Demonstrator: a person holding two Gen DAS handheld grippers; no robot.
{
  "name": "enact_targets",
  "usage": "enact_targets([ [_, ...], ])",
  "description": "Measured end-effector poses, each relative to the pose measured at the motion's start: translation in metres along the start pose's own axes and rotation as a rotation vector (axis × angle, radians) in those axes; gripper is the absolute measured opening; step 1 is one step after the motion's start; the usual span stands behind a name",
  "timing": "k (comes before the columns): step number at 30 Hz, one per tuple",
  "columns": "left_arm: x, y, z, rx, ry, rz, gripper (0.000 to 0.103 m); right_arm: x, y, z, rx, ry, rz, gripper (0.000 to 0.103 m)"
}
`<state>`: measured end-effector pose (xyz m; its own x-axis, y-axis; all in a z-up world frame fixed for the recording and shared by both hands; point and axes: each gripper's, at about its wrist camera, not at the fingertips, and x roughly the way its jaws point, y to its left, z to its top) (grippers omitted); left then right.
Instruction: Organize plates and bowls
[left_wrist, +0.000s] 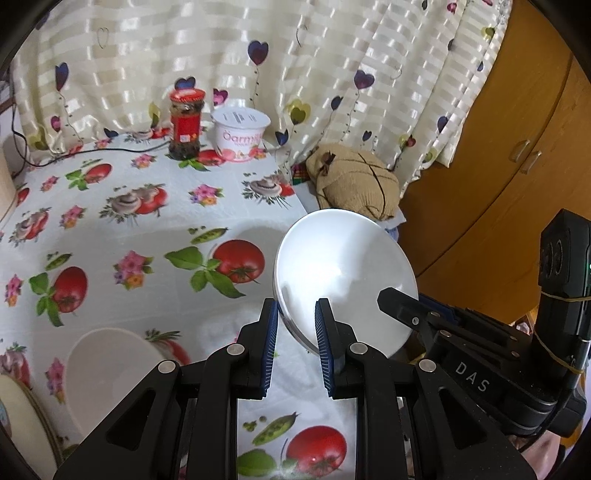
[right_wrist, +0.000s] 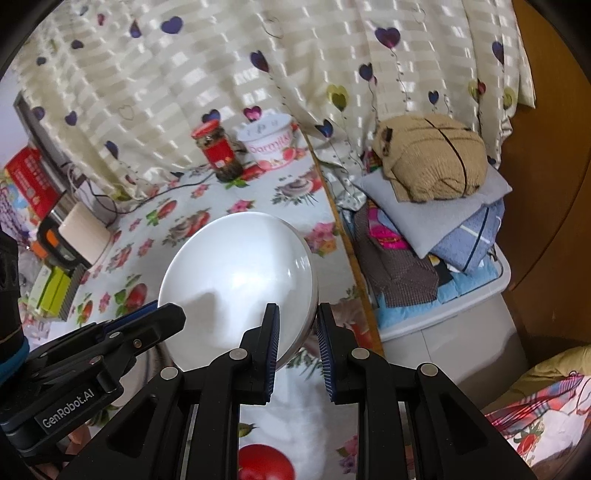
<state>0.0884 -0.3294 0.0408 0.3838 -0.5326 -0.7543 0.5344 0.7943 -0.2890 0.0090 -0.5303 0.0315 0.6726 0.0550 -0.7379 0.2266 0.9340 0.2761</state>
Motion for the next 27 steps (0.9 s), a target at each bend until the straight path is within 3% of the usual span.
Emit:
enact_targets([
  [12,-0.049,0.029,-0.008,-0.035,-0.056,0.045,0.022,-0.023,0.054,-0.002,-0.078,-0.026,0.034,0.02],
  [27,-0.078,0.073,-0.027,-0.101,-0.074,0.107,0.022,-0.013,0.114,-0.015,-0.167,0.014,0.086,0.02],
])
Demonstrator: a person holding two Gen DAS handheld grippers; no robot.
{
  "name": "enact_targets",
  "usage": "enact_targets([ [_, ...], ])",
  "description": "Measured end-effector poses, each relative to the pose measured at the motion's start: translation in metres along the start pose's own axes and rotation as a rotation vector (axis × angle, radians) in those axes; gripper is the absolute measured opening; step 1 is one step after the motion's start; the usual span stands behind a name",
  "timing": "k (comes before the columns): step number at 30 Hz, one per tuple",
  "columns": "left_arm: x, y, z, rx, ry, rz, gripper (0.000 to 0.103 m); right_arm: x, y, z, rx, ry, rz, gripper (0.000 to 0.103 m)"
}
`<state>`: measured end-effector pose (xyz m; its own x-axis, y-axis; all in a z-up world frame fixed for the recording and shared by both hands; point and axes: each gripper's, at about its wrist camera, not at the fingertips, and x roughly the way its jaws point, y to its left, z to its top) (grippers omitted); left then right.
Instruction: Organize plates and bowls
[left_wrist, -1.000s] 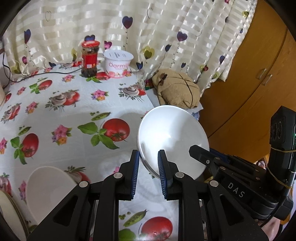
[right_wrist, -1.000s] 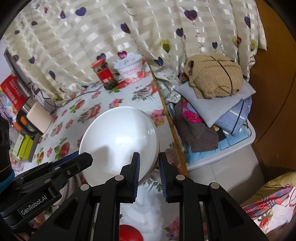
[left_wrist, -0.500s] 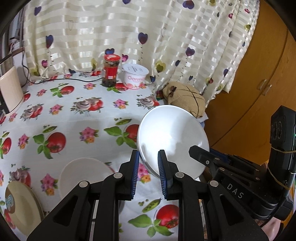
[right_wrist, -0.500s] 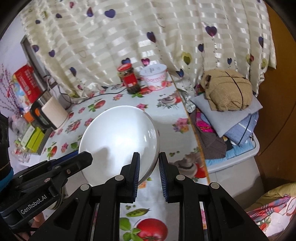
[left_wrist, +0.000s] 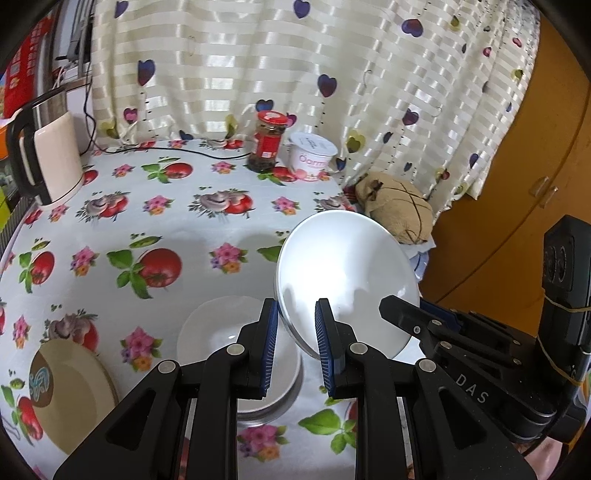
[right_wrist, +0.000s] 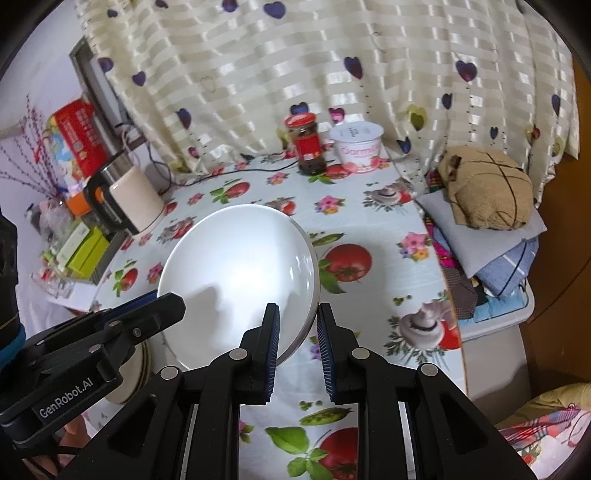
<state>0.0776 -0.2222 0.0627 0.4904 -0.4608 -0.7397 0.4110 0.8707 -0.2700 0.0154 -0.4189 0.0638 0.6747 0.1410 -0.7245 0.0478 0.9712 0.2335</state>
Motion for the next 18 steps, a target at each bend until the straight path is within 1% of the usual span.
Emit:
enact_targets([
  [18,0.003,0.041,-0.021,-0.067,0.051,0.063,0.022,0.032,0.035,-0.012,-0.051,0.081,0.05,0.02],
])
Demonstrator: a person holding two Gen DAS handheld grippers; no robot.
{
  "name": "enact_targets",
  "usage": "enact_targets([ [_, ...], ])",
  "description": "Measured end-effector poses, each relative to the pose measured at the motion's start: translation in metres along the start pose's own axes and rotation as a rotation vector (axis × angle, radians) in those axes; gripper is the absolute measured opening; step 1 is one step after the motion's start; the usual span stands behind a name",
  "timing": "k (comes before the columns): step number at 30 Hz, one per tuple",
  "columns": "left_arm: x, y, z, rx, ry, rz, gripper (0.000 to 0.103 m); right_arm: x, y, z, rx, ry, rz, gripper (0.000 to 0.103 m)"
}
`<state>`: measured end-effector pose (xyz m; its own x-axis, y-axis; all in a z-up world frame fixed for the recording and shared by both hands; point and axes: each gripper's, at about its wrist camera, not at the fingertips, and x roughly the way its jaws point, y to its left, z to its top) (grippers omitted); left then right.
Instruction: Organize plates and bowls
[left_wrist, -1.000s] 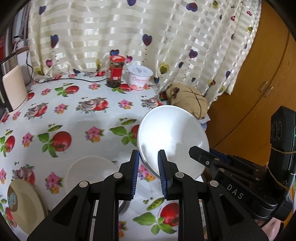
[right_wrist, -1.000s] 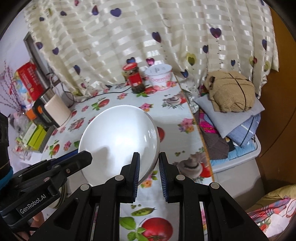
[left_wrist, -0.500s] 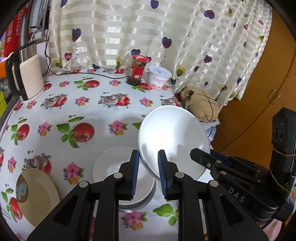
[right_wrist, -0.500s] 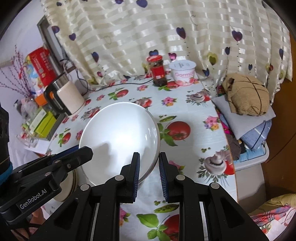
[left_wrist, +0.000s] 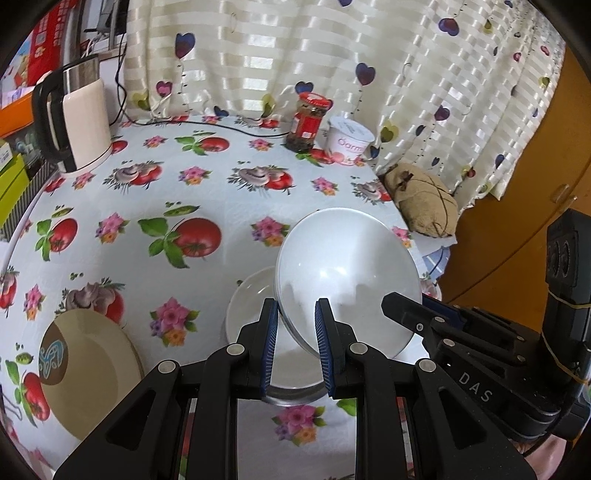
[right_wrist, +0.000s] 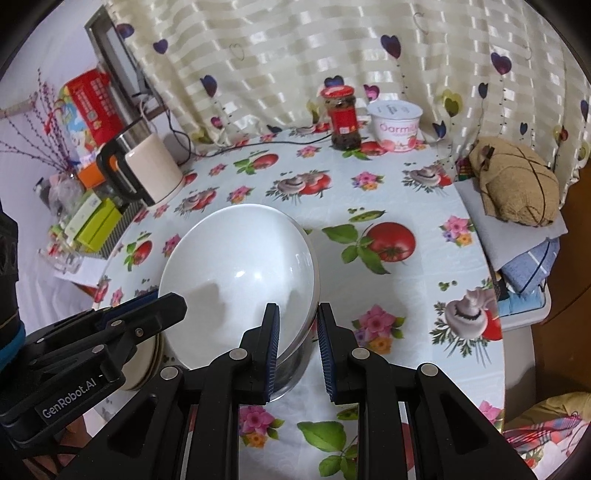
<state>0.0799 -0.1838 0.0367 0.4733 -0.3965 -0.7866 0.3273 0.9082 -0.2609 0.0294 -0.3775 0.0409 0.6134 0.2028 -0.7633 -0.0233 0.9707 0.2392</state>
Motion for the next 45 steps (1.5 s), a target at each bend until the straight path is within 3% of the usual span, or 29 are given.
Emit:
enact_targets([
  [29,0.027,0.03,-0.019,-0.059,0.118,0.041,0.022,0.046,0.021,-0.013,-0.056,0.134,-0.005,0.022],
  [45,0.023,0.033,-0.018,-0.053,0.08,0.031,0.022,0.048,0.023,-0.013,-0.072,0.128,-0.011,0.024],
])
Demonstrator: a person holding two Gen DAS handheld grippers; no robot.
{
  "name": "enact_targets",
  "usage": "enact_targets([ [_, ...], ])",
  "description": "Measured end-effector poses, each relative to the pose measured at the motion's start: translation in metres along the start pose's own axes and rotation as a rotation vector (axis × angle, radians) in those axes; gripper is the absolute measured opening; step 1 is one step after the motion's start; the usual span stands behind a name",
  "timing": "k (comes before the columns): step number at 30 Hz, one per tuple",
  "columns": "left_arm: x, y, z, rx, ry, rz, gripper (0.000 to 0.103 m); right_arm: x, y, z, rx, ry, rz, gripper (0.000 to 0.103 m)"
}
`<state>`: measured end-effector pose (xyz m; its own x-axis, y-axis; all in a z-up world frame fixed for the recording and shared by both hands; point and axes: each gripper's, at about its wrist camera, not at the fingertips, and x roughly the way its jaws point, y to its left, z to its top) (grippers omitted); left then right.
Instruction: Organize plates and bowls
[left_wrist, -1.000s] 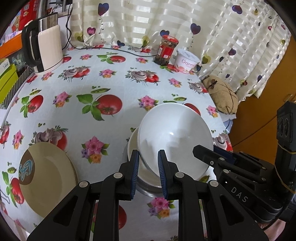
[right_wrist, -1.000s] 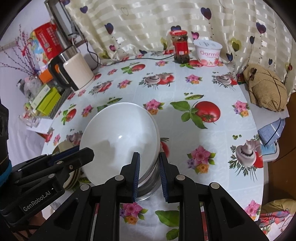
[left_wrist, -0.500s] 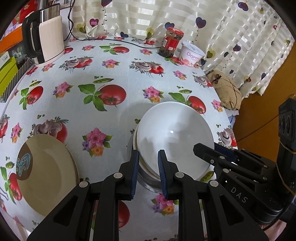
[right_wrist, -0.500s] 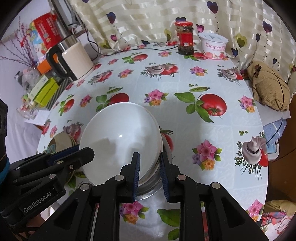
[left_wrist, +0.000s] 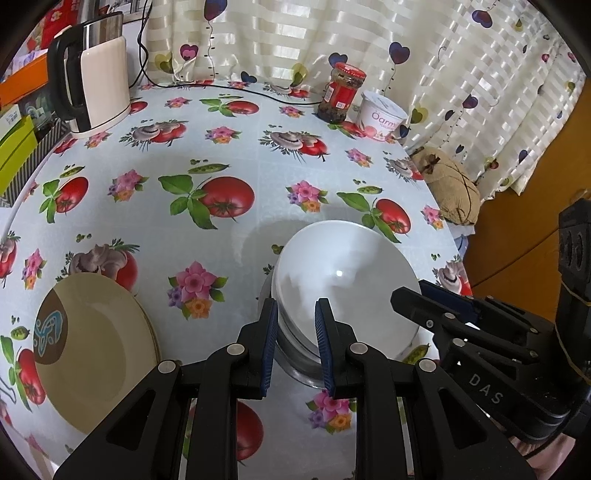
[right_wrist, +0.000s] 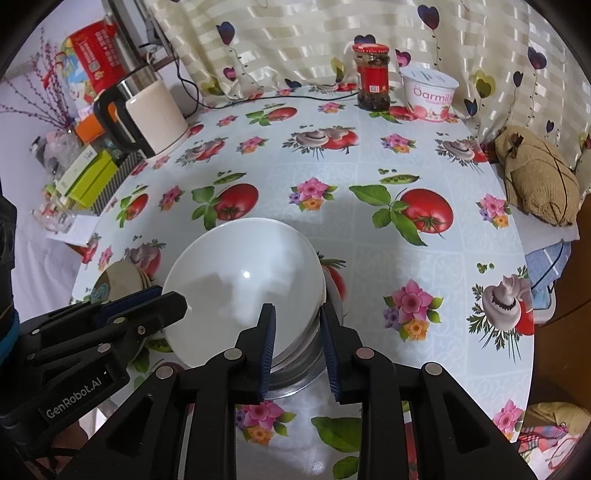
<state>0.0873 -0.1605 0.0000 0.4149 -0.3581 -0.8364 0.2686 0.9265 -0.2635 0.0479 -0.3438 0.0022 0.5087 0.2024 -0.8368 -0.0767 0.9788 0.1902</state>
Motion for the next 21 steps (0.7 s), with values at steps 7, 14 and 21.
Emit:
enact_targets([
  [7,0.0,-0.0021,-0.0032,0.033,-0.035,0.005,0.022,-0.0052,0.0015,-0.0001,-0.031,-0.034,-0.02,0.018],
  [14,0.0014,-0.0024,-0.0045,0.05,-0.055,0.012,0.022,-0.0067,-0.0012,-0.0032,-0.043,-0.058,-0.027,0.016],
  [21,0.0015,-0.0035,-0.0058,0.066,-0.072,0.013,0.022,-0.0066,-0.0015,-0.0044,-0.053,-0.069,-0.028,0.016],
])
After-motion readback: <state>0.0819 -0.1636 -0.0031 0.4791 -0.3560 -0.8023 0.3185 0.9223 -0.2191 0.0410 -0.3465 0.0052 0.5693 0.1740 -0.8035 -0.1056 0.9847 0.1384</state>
